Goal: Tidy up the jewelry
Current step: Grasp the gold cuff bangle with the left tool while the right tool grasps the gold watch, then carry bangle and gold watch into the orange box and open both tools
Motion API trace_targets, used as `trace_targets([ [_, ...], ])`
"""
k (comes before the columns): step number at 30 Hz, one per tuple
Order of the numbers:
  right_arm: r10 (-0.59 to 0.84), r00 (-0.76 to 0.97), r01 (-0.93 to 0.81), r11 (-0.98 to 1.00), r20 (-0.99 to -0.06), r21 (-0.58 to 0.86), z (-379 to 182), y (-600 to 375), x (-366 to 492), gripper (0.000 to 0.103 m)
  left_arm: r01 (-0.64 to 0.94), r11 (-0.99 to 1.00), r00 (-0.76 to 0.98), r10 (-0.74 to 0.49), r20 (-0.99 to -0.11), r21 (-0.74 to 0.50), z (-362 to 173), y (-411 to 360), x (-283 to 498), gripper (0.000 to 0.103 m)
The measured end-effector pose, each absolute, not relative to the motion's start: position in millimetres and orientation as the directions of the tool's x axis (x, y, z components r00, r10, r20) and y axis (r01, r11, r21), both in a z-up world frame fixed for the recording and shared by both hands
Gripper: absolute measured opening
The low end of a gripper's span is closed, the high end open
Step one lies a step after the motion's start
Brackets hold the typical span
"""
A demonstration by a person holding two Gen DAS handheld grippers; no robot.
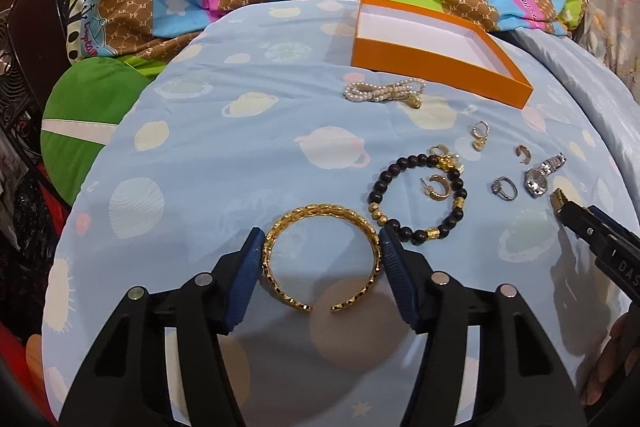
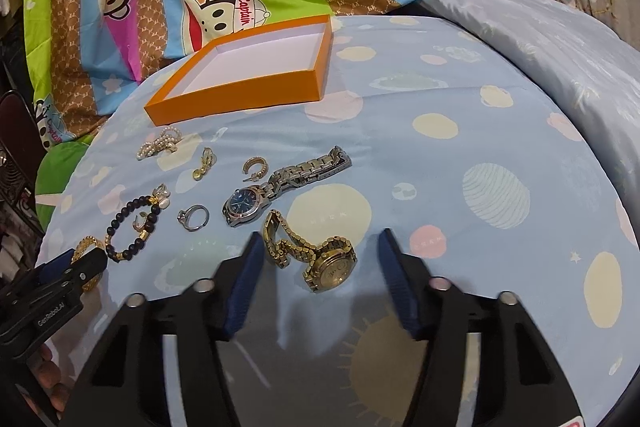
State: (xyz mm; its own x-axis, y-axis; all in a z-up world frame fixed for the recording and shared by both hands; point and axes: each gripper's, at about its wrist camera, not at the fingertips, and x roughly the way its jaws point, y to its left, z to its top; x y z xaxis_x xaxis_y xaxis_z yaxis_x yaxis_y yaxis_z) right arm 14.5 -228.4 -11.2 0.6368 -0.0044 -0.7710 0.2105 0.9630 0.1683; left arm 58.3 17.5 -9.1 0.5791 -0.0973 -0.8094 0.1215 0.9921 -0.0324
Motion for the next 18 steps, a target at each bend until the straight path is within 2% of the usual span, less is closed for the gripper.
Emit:
trace_targets([
  [2, 0.003, 0.638, 0.209, 0.962, -0.770, 0.177, -11, -230, 13, 0.034, 0.125, 0.991, 0.575, -0.112, -0.810, -0.049, -8, 18, 57, 0.057],
  [5, 0.008, 0.637, 0.209, 0.961, -0.771, 0.183, -11, -232, 10, 0.024, 0.135, 0.989, 0.569, -0.132, -0.812, -0.066, -7, 18, 53, 0.056],
  [13, 0.040, 0.650, 0.183, 0.961, -0.759, 0.207, -6, -229, -2, 0.021, 0.145, 0.986, 0.577, -0.154, -0.802, -0.085, 3, 19, 38, 0.056],
  [14, 0.041, 0.655, 0.179, 0.962, -0.755, 0.208, -3, -229, -5, 0.008, 0.146, 0.986, 0.584, -0.155, -0.797, -0.085, 7, 20, 35, 0.056],
  [18, 0.045, 0.670, 0.162, 0.965, -0.741, 0.206, 9, -226, -11, 0.008, 0.155, 0.984, 0.607, -0.165, -0.778, -0.087, 22, 20, 28, 0.056],
])
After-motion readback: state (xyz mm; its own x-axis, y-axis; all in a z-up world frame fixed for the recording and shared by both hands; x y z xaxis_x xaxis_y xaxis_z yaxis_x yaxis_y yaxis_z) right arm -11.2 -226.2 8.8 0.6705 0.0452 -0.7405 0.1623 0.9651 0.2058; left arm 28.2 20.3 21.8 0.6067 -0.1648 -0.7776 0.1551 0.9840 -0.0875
